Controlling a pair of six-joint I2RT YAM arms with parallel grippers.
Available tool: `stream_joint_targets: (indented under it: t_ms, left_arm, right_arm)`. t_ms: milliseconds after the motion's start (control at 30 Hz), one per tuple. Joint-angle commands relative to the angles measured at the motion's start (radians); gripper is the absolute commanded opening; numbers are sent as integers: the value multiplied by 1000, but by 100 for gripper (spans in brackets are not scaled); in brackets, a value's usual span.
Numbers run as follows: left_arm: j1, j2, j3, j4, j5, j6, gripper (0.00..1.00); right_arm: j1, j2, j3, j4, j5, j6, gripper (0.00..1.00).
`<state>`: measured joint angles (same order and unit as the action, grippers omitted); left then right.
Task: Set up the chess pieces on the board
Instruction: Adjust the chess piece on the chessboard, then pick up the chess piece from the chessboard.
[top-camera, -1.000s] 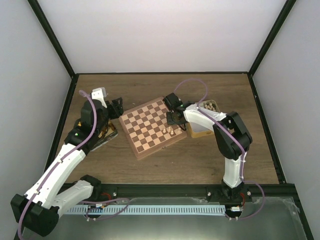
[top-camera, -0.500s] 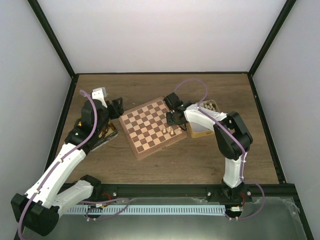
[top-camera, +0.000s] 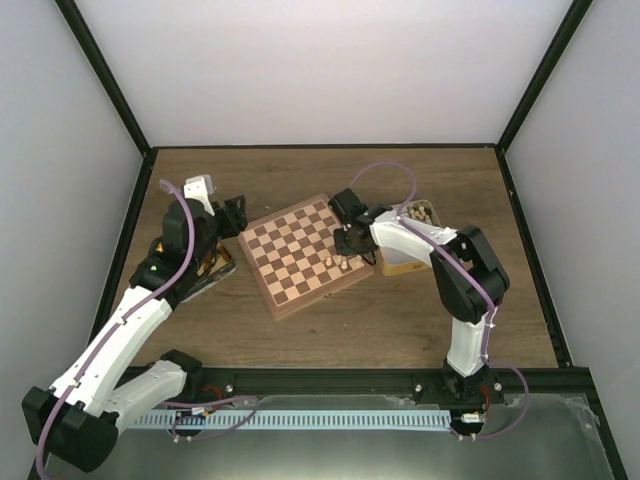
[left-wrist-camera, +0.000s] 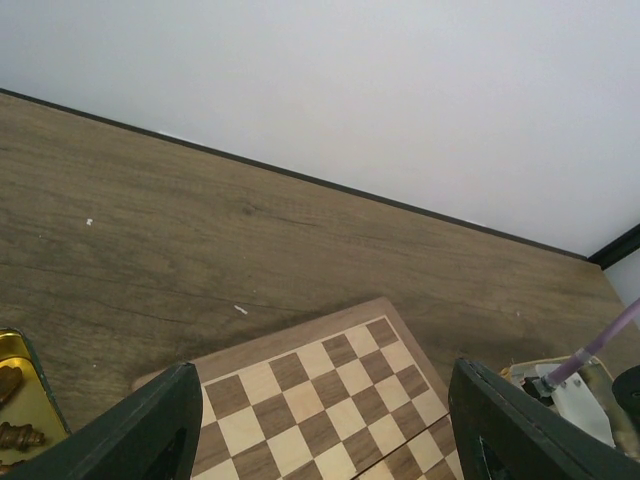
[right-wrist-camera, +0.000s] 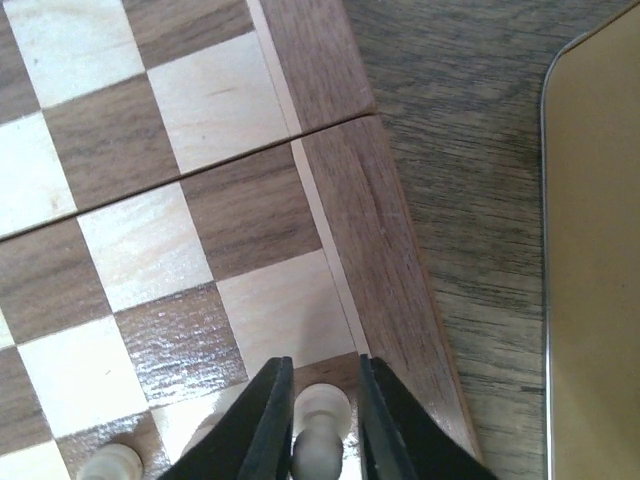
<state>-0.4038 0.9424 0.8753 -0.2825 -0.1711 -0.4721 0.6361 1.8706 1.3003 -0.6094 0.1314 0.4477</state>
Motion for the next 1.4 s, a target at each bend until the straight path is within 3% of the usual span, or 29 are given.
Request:
stream_joint_targets:
  t_ms: [0,600,1067,1367]
  left_arm:
    - [5,1,-6,16,10,-10,69]
    - [5,-36,0,5,-19,1,69]
    - [5,-45,3,2,-9,-10,70]
    - [5,-33,3,10,-5,-11,70]
  right_arm:
    - [-3,-15,5,-23,6,-4,24]
    - [44,-229,-42,-135,-137,-45,32]
    - [70,-144,-66,-107,-103,-30,33]
    - [70,-92,-57,-64,-108,-48,27]
